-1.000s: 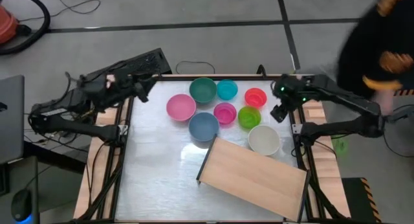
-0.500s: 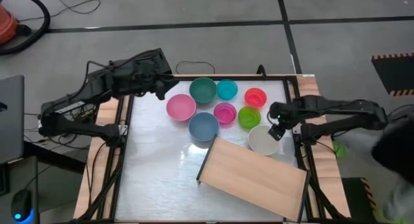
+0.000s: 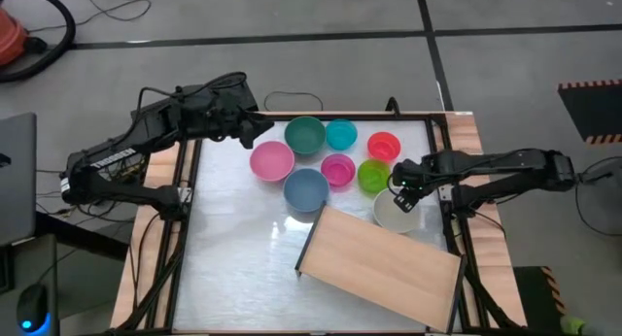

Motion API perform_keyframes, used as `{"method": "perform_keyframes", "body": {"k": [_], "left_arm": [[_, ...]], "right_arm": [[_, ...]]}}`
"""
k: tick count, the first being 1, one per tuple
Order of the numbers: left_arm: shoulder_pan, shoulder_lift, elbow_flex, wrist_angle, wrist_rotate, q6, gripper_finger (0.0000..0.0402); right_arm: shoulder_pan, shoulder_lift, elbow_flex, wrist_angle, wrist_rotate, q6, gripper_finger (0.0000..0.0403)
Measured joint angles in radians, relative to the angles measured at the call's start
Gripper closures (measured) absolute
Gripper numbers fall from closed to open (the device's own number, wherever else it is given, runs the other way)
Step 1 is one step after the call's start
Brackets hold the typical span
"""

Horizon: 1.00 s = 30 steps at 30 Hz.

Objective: Place and stack bowls onto a shelf
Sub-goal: Put the light gray bowl on the shelf

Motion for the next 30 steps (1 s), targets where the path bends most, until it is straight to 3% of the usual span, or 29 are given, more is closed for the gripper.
{"method": "perform_keyframes", "body": {"k": [5,8,11,15,22,30], "left_arm": [[0.000,-0.002,0.000,-0.003,0.000,0.008,0.0182],[0.000,0.000,0.000,-0.005,0.001,0.008,0.0182],[-0.001,0.000,0.000,-0.004,0.000,0.008,0.0182],[-0.001,0.000,0.000,-0.005,-0.002,0.022,0.0182],[-0.001,0.000,0.000,-0.004,-0.003,0.018,0.0182],[-0.001,0.000,0.000,-0.004,-0.004,0.026,0.0182]], "right_arm": [[-0.026,0.031,-0.046,0.045,-0.008,0.000,0.0172],[-0.032,0.051,-0.064,0.064,-0.025,0.001,0.0198],[-0.031,0.062,-0.064,0.063,-0.026,0.015,0.0257],[-0.031,0.051,-0.062,0.054,-0.022,0.068,0.0371],[-0.036,0.000,0.001,-0.081,-0.023,0.173,0.0375],[-0.094,-0.066,0.251,-0.316,0.004,0.178,0.0375]]}}
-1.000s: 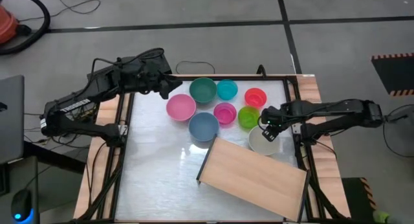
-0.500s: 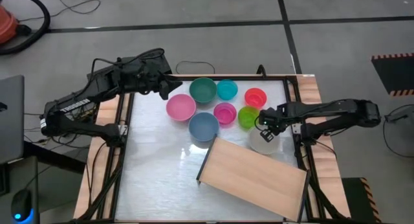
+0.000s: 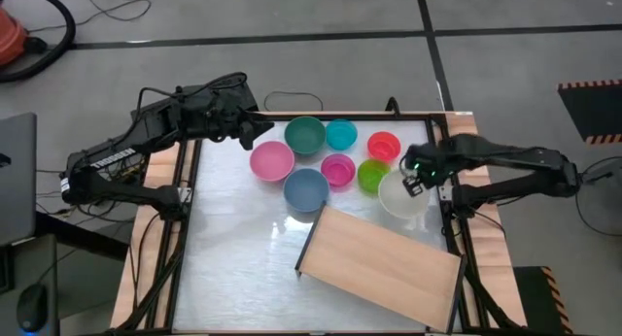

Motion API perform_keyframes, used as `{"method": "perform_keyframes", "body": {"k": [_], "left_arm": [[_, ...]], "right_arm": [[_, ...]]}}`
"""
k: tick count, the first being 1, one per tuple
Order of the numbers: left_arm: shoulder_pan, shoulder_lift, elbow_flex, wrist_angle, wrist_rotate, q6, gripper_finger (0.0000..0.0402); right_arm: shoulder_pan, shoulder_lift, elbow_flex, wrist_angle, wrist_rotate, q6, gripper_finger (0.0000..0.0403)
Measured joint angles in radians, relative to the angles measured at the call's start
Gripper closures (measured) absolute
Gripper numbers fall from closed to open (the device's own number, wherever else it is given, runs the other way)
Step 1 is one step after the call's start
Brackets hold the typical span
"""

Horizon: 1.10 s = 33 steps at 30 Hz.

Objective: Place and stack bowls onto a shelf
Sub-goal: Put the light gray bowl on the shelf

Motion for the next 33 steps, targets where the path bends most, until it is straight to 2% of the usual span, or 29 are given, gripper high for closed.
{"method": "perform_keyframes", "body": {"k": [5,8,11,15,22,27,30,33], "left_arm": [[0.000,0.000,0.000,0.003,0.000,0.006,0.0182],[0.000,0.000,0.000,0.003,0.000,0.011,0.0182],[0.000,0.000,0.000,0.003,0.000,0.012,0.0182],[0.002,0.000,0.000,0.003,0.000,0.012,0.0182],[0.041,0.000,0.000,0.017,-0.001,0.034,0.0182],[0.084,0.000,0.000,0.067,0.009,0.035,0.0182],[0.112,0.000,0.000,0.089,0.009,0.052,0.0182],[0.138,0.000,0.000,0.110,0.012,0.053,0.0182]], "right_arm": [[-0.036,-0.030,0.193,-0.012,-0.034,-0.072,0.0375],[-0.014,-0.030,0.291,-0.015,-0.191,-0.199,0.0375],[0.057,-0.012,0.362,-0.023,-0.328,-0.213,0.0375],[0.231,0.023,0.429,-0.032,-0.360,-0.092,0.0375],[0.653,0.092,0.448,-0.038,-0.300,0.245,0.0375],[0.949,0.143,0.448,0.010,-0.102,0.555,0.0375],[1.069,0.176,0.448,-0.008,-0.006,0.732,0.0375],[1.140,0.230,0.448,-0.062,-0.004,0.856,0.0375]]}}
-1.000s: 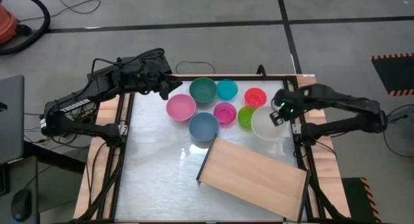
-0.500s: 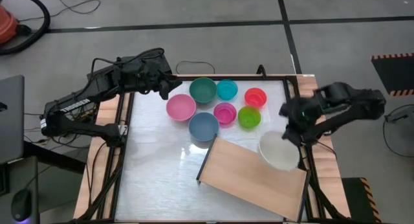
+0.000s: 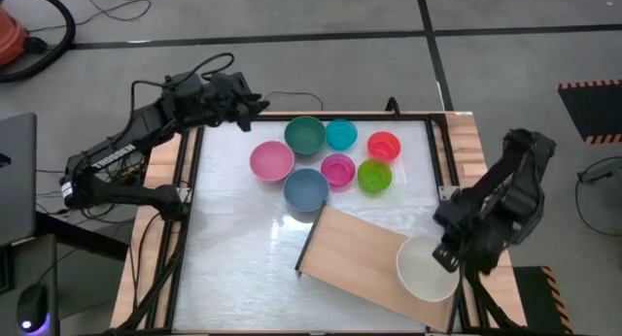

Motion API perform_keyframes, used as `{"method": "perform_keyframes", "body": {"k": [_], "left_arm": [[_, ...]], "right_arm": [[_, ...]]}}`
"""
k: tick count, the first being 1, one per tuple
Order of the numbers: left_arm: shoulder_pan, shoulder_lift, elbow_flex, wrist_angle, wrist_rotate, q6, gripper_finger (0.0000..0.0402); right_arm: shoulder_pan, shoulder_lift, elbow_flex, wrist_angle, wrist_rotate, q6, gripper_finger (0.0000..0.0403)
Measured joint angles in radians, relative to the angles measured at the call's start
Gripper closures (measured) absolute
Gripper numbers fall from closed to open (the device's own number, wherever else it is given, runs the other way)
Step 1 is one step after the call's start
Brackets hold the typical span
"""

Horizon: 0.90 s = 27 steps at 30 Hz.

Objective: Place and stack bowls onto a shelf
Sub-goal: Put the light gray bowl on the shelf

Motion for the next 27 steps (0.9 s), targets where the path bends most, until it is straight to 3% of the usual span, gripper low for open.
{"method": "perform_keyframes", "body": {"k": [5,16,27], "left_arm": [[0.038,0.000,0.000,0.019,0.039,0.009,0.0182],[0.061,0.000,0.000,0.019,0.050,0.008,0.0182],[0.061,0.000,0.000,0.015,0.050,0.009,0.0182]], "right_arm": [[0.054,0.072,0.000,-0.010,-0.023,0.043,0.0375],[0.050,0.108,0.000,-0.056,-0.088,0.041,0.0374],[0.051,0.108,-0.004,-0.052,-0.094,0.009,0.0330]]}}
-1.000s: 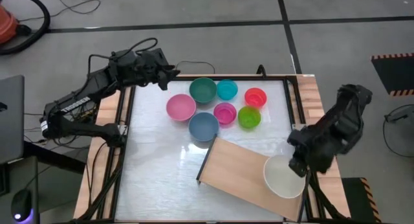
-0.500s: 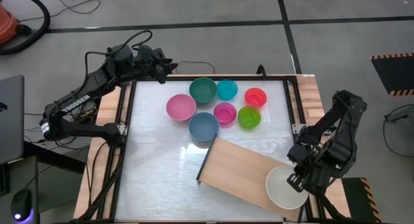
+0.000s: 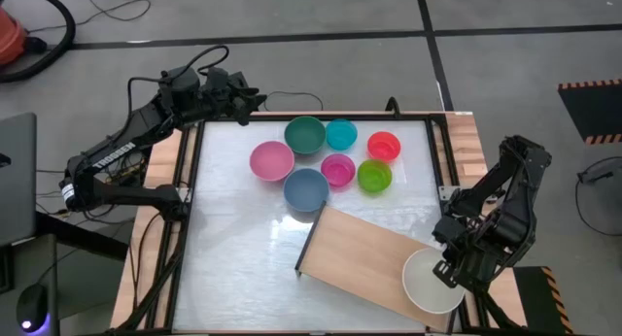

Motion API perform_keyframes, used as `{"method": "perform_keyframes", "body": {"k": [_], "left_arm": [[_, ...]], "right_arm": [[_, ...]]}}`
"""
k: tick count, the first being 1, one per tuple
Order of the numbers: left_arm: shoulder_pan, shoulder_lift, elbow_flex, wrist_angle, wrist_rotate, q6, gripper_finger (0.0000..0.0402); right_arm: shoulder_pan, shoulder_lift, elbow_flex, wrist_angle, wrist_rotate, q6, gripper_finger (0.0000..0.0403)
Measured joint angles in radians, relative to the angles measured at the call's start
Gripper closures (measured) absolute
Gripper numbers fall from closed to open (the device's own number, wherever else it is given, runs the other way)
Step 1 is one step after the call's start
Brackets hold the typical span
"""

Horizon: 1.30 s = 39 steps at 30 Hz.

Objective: Place and stack bowls onto a shelf
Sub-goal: Put the light gray bowl on the shelf, then put the transparent pink bowl on the shelf

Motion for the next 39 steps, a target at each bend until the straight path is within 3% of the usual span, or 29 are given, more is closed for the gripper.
{"method": "perform_keyframes", "body": {"k": [6,15,20,24,27,33,39], "left_arm": [[0.000,0.000,0.000,-0.008,0.019,0.012,0.0182],[0.000,0.000,0.000,-0.020,0.027,0.031,0.0182],[0.000,0.000,0.000,-0.025,0.028,0.049,0.0182],[0.000,0.000,0.000,-0.057,0.028,0.058,0.0182],[0.000,0.000,0.000,-0.072,0.031,0.058,0.0182],[0.000,0.000,0.000,-0.098,0.063,0.053,0.0182],[0.000,0.000,0.000,-0.108,0.063,0.053,0.0182]], "right_arm": [[0.000,0.000,0.005,-0.002,-0.020,0.014,0.0309],[-0.076,-0.059,0.107,-0.003,-0.044,0.007,0.0200],[-0.176,-0.139,0.155,-0.003,0.062,-0.021,0.0178],[-0.346,-0.201,0.164,-0.003,0.258,-0.157,0.0181],[-0.541,-0.214,0.164,-0.003,0.345,-0.295,0.0183],[-0.914,-0.157,0.164,0.043,0.315,-0.631,0.0184],[-1.149,0.009,0.164,0.237,0.265,-0.993,0.0184]]}}
